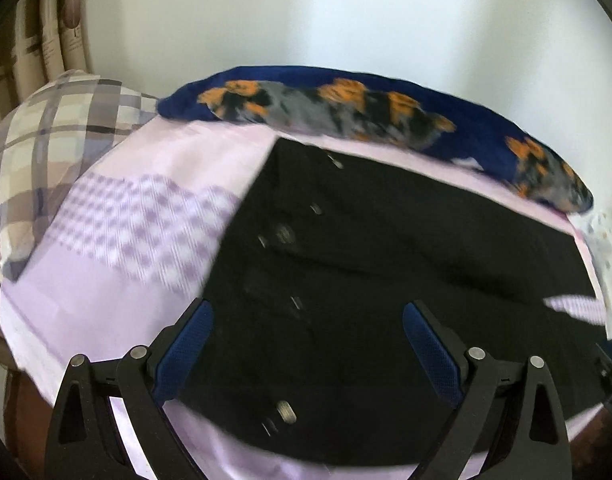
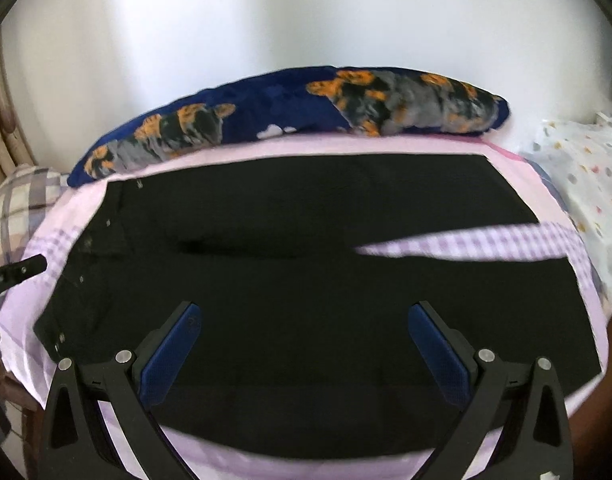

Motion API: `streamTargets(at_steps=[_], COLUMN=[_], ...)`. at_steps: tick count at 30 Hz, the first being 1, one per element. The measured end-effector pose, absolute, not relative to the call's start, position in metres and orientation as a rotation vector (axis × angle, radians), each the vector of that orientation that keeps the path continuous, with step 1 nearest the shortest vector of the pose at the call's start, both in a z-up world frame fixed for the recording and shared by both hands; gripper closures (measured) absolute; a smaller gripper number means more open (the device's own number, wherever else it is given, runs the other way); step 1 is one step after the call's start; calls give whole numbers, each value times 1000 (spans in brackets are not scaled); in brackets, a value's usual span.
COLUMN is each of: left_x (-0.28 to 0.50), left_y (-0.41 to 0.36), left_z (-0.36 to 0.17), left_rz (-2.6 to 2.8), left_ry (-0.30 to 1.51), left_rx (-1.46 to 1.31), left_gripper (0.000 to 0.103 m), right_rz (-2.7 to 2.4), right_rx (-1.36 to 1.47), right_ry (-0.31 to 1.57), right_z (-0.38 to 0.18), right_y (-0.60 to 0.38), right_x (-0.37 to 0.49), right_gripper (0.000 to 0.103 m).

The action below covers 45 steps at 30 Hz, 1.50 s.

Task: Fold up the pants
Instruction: 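Grasp the pants waistband with the left tool while the right tool approaches it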

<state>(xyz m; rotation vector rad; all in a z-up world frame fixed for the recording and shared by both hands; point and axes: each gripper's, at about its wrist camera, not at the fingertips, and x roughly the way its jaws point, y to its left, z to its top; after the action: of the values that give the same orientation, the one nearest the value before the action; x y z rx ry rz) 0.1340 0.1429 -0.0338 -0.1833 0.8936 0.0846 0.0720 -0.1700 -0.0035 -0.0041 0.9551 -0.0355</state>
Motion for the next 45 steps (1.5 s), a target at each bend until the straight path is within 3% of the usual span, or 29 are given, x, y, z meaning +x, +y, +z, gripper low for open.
streamTargets(at_steps=[10,12,15,23,27,40,41,45], left_x=[253,280,313,361,376,420,418,401], left_y=[203,215,230,251,253,243,242,239], left_z=[-43,-53,-70,-105,-116,-129,-127,-100], left_rz=[-187,-243,-277,-323,-363,-360,-359,-389], left_ry=[943,981,1048,1123,1146,1167,1155,1045], left_rx=[-356,-437,-550,-644,-670,-678,-666,-611], left_gripper=[33,45,53,58,76,79,88,92], right_rz=[116,127,116,109,116,275,303,431], right_rx=[183,205,186,181,176,129,123,10], right_ry=[964,977,1003,1076,1088,1111,1118,1148], right_z=[-7,-12,-24,-57,-69,-86,-85,-80], right_y=[-168,-167,-163,-157,-152,-134,-134,-130], right_x=[146,157,170,201,219,283,291,315], right_gripper=[0,0,0,0,0,0,0,0])
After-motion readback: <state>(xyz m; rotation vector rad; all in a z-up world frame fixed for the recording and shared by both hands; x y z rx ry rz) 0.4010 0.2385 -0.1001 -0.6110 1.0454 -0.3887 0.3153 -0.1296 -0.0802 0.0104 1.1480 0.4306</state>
